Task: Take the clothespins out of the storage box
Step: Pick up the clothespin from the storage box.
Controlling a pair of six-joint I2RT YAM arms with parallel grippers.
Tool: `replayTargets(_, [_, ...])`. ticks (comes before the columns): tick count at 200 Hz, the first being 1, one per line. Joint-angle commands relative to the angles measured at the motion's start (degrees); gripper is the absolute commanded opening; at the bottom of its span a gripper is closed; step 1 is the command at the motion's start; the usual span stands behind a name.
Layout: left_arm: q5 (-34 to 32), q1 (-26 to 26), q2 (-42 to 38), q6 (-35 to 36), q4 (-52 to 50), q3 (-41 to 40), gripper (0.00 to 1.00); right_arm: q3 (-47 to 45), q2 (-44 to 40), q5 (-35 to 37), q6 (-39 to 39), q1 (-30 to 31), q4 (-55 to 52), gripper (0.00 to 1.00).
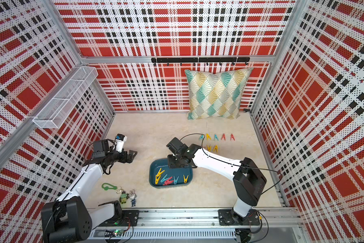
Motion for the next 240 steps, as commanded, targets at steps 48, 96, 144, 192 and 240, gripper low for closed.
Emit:
replayTargets(48, [0.1, 0.1, -2.0, -0.9, 1.6, 1.9, 0.99, 1.5, 7.7, -0.9, 22.5, -0.1, 5.2, 0.38])
replayTargets(96, [0.6, 0.1, -3.5, -0.8, 1.6, 1.9, 0.99, 6.3, 14.2, -4.3, 31.7, 0.4, 1.3, 0.38])
replayTargets(144, [1.0, 0.2, -4.0, -0.8, 1.7, 1.8, 0.99, 9.6, 17.8, -6.4, 35.9, 0.8, -0.8, 0.37])
replayTargets(192, [1.3, 0.2, -4.3, -0.9, 1.5, 1.8, 0.99, 10.0, 18.5, -6.5, 39.1, 1.0, -1.3, 0.36])
replayTargets(240, [1.5, 0.2, -4.6, -0.8, 1.6, 1.8, 0.99, 12.1, 21.0, -6.3, 39.9, 1.4, -2.2, 0.36])
